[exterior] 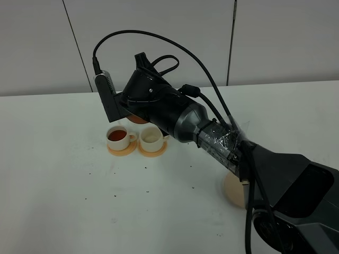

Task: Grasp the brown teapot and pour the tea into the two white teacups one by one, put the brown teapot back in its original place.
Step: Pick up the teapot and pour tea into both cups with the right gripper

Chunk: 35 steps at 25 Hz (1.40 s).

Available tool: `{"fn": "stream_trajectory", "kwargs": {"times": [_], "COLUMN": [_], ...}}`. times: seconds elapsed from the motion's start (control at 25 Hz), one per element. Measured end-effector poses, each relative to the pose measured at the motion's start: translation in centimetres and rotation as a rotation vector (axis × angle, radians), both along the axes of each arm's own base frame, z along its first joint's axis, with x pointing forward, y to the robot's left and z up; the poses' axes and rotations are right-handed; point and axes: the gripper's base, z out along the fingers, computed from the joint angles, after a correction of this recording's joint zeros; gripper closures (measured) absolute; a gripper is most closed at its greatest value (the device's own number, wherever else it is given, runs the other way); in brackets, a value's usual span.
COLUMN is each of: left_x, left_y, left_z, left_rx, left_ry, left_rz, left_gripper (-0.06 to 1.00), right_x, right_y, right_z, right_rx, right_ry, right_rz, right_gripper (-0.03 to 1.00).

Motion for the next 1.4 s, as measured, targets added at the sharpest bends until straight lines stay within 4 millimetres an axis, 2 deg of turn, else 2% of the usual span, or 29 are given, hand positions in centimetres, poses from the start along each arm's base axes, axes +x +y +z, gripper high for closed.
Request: {"fn": "stream_trajectory", "kwargs": {"times": [0.48, 0.88, 1.12, 1.4], "left_x": [0.0, 0.0, 0.0, 0.0], "left_y": [0.0, 0.0, 0.0, 0.0], "left_z": [0.0, 0.0, 0.0, 0.0], "left_rx": [0.0, 0.0, 0.0, 0.0], "left_ry": [0.0, 0.0, 0.0, 0.0], "left_rz": [0.0, 0.0, 0.0, 0.0], "left_gripper": [0.71, 0.71, 0.71, 0.71], "right_x": [-0.9, -2.1, -3.2, -4.2], "right_y": [0.1, -0.3, -0.3, 0.6], "right_z": [-0.7, 1.8, 1.6, 1.4], "right_rx": [0.004, 0.028, 0.028, 0.121], "right_ry": [0.136, 0.203, 0.33, 0.446], "right_rz": [0.012, 0.05, 0.07, 0.122], "right_gripper": [0.87, 0.87, 0.87, 0.87]}}
